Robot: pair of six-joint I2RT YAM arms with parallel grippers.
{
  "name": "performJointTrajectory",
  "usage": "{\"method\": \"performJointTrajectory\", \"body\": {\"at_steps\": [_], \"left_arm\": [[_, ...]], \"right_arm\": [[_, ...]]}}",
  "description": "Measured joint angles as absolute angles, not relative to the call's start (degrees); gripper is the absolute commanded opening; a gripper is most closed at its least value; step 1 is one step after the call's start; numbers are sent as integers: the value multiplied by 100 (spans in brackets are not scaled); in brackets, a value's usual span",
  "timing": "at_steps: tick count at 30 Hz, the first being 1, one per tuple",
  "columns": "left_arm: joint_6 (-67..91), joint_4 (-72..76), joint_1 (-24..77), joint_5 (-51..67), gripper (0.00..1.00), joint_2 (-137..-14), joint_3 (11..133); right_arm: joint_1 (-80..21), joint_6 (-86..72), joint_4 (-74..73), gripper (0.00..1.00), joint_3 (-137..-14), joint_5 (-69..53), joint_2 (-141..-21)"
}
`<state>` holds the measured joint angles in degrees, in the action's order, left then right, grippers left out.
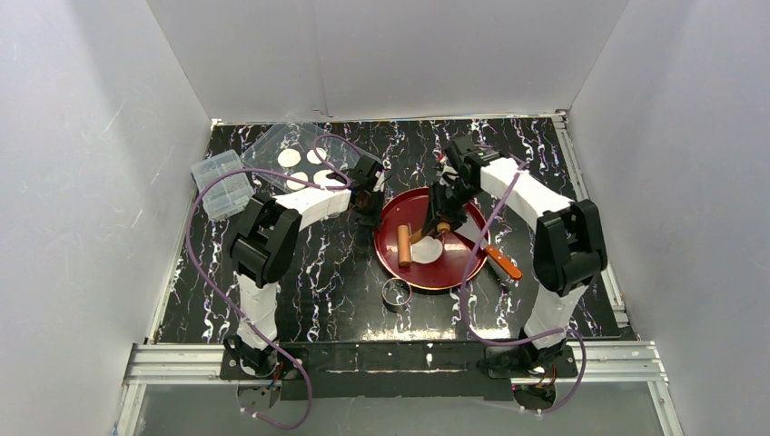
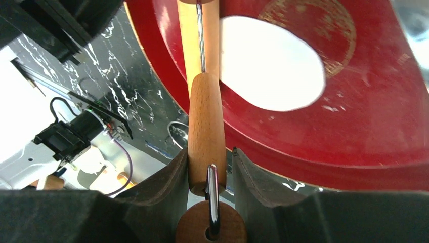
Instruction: Roll out the dumpling wrappers from the dough
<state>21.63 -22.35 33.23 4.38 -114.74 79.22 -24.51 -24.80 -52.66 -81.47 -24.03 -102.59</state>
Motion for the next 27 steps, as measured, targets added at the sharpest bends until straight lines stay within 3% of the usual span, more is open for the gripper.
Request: {"method": "performJointTrajectory", "body": {"at_steps": [6,17,27], "left_arm": [[2161,-2235,3334,410,0,-11474,7922],[2163,-2235,3341,390,0,-11474,7922],[2163,-2231,3341,390,0,-11472,7918]], "right_arm": [[-2740,-2462,-5266,1,-8543,-2451,-10648],[-2335,-2368,-5415,1,-8003,-2185,-10031],[-2504,-2373,-5393,1,-8447,-2622,-10608]]}}
